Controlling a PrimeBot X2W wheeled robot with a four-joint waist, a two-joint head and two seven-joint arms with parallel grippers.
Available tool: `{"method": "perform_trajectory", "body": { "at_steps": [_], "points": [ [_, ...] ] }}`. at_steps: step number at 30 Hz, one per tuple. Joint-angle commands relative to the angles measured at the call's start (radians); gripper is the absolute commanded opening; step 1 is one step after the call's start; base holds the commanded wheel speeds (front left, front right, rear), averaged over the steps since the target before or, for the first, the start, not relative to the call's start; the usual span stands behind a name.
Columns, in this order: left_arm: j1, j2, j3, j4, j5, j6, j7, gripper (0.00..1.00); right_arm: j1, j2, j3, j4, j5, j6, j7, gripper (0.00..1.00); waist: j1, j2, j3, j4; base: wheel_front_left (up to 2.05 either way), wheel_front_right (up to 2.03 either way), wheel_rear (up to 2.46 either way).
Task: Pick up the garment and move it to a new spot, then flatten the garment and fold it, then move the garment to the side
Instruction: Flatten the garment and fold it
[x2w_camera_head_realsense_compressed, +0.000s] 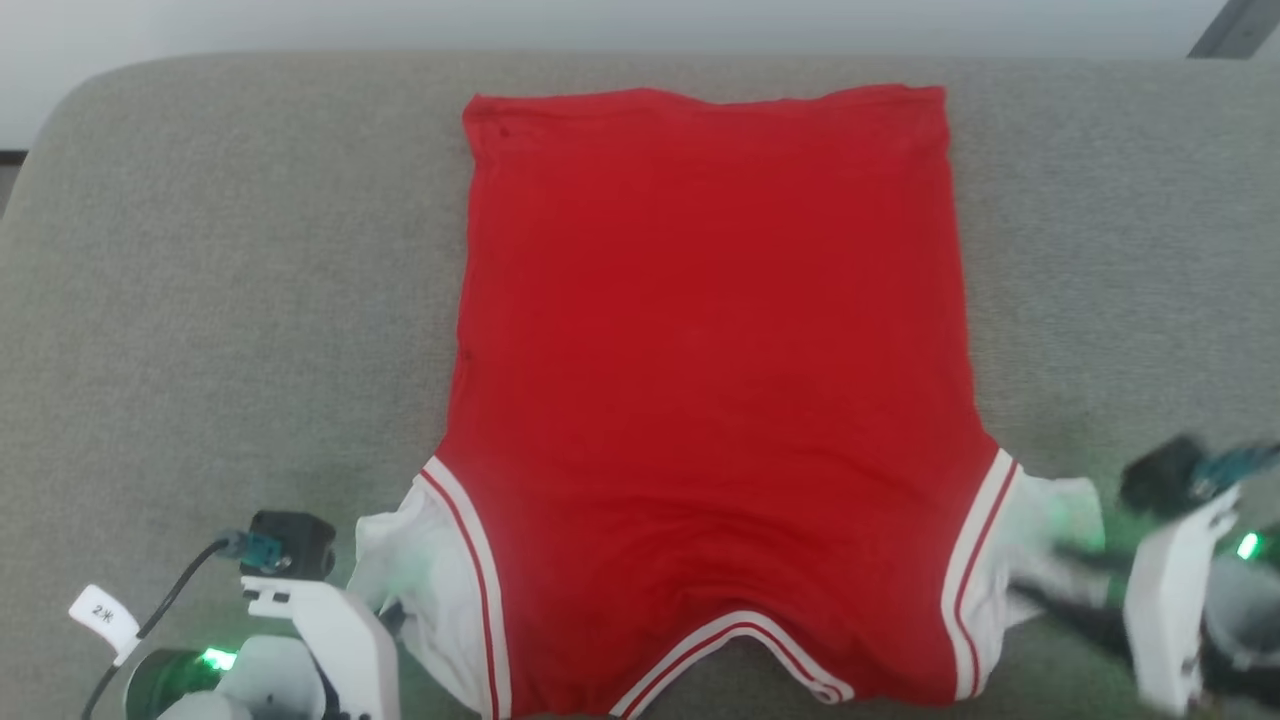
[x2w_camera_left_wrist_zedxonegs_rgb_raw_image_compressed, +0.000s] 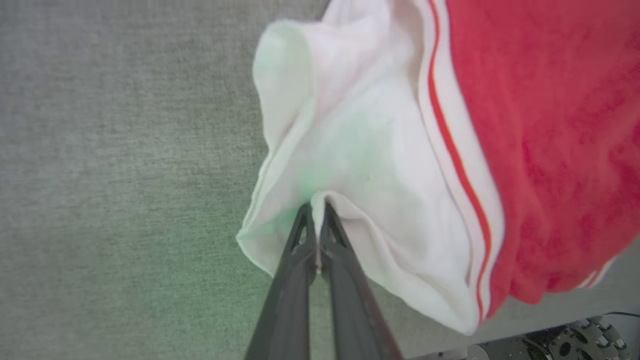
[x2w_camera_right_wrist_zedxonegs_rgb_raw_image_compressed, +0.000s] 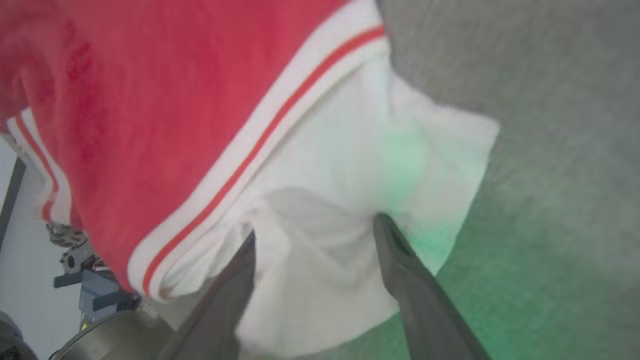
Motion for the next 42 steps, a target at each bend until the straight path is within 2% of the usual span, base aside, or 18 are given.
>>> {"method": "perform_trajectory", "body": {
  "at_steps": [1, 4, 7, 9, 14, 19, 29, 34, 39, 40, 41, 42],
  "points": [
    [-0.015, -0.006, -0.005, 0.005, 0.018, -0.006, -0.007, 0.00, -0.023, -0.004, -0.026, 0.016, -0.018, -0.021, 0.004, 1.00, 0.0000, -0.0001, 0.007, 0.006, 0.00, 0.00, 0.00],
    [-0.034, -0.022, -0.010, 0.009, 0.020, -0.014, -0.022, 0.00, -0.038, -0.007, -0.113, -0.042, -0.048, -0.013, 0.010, 1.00, 0.0000, -0.0001, 0.024, 0.015, 0.00, 0.00, 0.00],
    [-0.054, -0.040, -0.018, 0.012, 0.025, -0.019, -0.030, 0.00, -0.072, 0.016, -0.209, -0.079, -0.090, -0.012, 0.031, 1.00, 0.0000, -0.0001, 0.043, 0.030, 0.00, 0.00, 0.00],
    [-0.082, -0.063, -0.031, 0.016, 0.035, -0.029, -0.037, 0.00, -0.129, 0.058, -0.303, -0.087, -0.153, -0.012, 0.053, 1.00, 0.0000, -0.0001, 0.068, 0.051, 0.00, 0.00, 0.00],
    [-0.141, -0.110, -0.060, 0.042, 0.053, -0.054, -0.049, 0.00, -0.284, 0.148, -0.395, -0.026, -0.271, -0.012, 0.077, 1.00, 0.0000, -0.0001, 0.112, 0.104, 0.00, 0.00, 0.00],
    [-0.208, -0.163, -0.096, 0.080, 0.070, -0.088, -0.055, 0.00, -0.464, 0.205, -0.431, 0.120, -0.355, -0.012, 0.109, 1.00, 0.0000, -0.0001, 0.154, 0.173, 0.00, 0.00, 0.00],
    [-0.296, -0.256, -0.147, 0.181, 0.083, -0.150, -0.092, 0.00, -0.734, 0.211, -0.430, 0.500, -0.471, -0.012, 0.211, 1.00, 0.0000, -0.0001, 0.230, 0.303, 0.00, 0.00, 0.00],
    [-0.319, -0.286, -0.158, 0.232, 0.084, -0.168, -0.113, 0.00, -0.802, 0.228, -0.436, 0.676, -0.504, -0.012, 0.310, 1.00, 0.0000, -0.0001, 0.260, 0.337, 0.00, 0.00, 0.00],
    [-0.334, -0.312, -0.166, 0.278, 0.079, -0.186, -0.133, 0.00, -0.775, 0.282, -0.414, 0.818, -0.487, -0.012, 0.445, 1.00, 0.0000, -0.0001, 0.269, 0.351, 0.00, 0.00, 0.00],
    [-0.338, -0.315, -0.167, 0.286, 0.078, -0.188, -0.134, 0.00, -0.767, 0.288, -0.397, 0.821, -0.492, -0.011, 0.458, 0.50, 0.0000, -0.0001, 0.269, 0.351, 0.00, 0.00, 0.00],
    [-0.338, -0.315, -0.167, 0.286, 0.078, -0.188, -0.134, 0.00, -0.767, 0.288, -0.397, 0.821, -0.492, -0.011, 0.458, 0.50, 0.0000, -0.0001, 0.269, 0.351, 0.00, 0.00, 0.00],
    [-0.342, -0.318, -0.169, 0.295, 0.078, -0.190, -0.138, 0.00, -0.766, 0.288, -0.389, 0.818, -0.491, -0.010, 0.460, 0.00, 0.0000, -0.0001, 0.268, 0.351, 0.00, 0.00, 0.00]
  ]
}}
